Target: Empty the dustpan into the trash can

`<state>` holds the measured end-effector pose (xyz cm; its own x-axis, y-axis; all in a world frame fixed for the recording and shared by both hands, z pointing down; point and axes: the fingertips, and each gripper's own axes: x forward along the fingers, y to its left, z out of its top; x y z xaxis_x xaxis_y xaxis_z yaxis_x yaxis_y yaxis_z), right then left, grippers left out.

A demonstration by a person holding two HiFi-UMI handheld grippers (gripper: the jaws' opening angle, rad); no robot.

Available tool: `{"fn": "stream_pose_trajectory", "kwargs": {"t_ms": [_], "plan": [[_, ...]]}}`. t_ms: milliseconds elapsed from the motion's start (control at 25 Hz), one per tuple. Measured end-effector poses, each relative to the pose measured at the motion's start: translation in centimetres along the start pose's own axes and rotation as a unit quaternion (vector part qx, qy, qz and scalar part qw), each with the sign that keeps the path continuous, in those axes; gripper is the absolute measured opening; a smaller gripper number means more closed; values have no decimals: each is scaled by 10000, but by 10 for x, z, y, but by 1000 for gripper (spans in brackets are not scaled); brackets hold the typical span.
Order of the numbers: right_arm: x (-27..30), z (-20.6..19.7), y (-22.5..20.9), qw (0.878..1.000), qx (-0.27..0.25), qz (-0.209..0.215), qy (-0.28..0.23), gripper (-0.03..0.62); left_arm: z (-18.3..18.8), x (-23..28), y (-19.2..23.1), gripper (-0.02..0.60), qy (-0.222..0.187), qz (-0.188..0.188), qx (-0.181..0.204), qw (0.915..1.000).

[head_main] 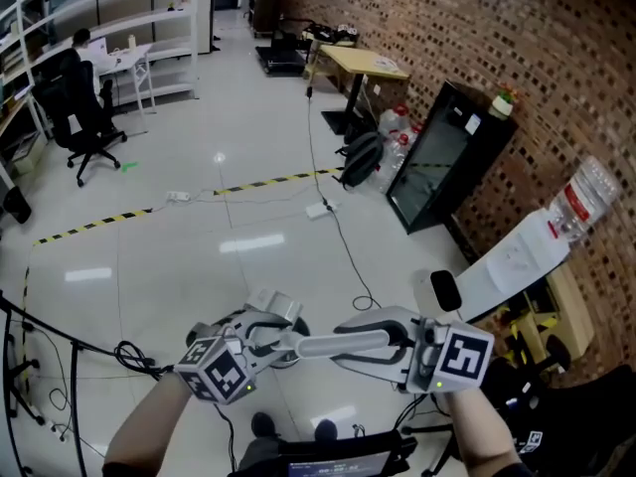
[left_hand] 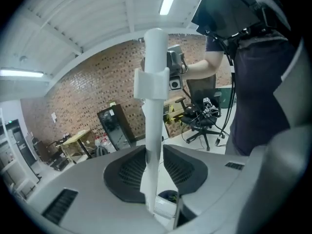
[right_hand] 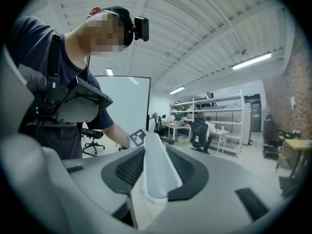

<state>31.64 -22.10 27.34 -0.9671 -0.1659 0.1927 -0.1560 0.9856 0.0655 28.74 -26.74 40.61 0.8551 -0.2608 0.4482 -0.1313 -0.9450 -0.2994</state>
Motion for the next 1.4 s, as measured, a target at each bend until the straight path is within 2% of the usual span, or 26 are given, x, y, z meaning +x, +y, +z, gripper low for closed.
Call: {"fn": "stream_pose_trajectory", "kwargs": {"t_ms": [40, 120, 240, 480, 640, 880, 1120, 1400], "plan": [[0, 0, -1, 10000, -15, -26, 12, 150, 0, 2, 2, 85, -8, 62, 46, 10000], [3, 0, -3, 9999, -108, -96, 20, 150, -1, 1, 6, 84, -5, 216, 8, 9998], [11, 3, -3, 9992, -312, -252, 0, 152, -4, -3, 9, 84, 30, 427, -284, 9987], [23, 5, 5, 9960, -384, -769, -248, 152, -13, -10, 11, 86, 98, 799, -679, 9944], [29, 5, 8, 9942, -529, -900, -272, 153, -17, -15, 12, 84, 203, 1099, -776, 9907], [30, 0, 6, 9949, -315, -900, -320, 153, -18, -16, 15, 84, 133, 1299, -874, 9876], [30, 7, -18, 9963, -71, -771, -361, 153, -14, -14, 35, 84, -135, 1470, -890, 9850], [36, 14, -42, 9966, 193, -575, -565, 152, -20, -11, 56, 84, -218, 1557, -1067, 9818]]}}
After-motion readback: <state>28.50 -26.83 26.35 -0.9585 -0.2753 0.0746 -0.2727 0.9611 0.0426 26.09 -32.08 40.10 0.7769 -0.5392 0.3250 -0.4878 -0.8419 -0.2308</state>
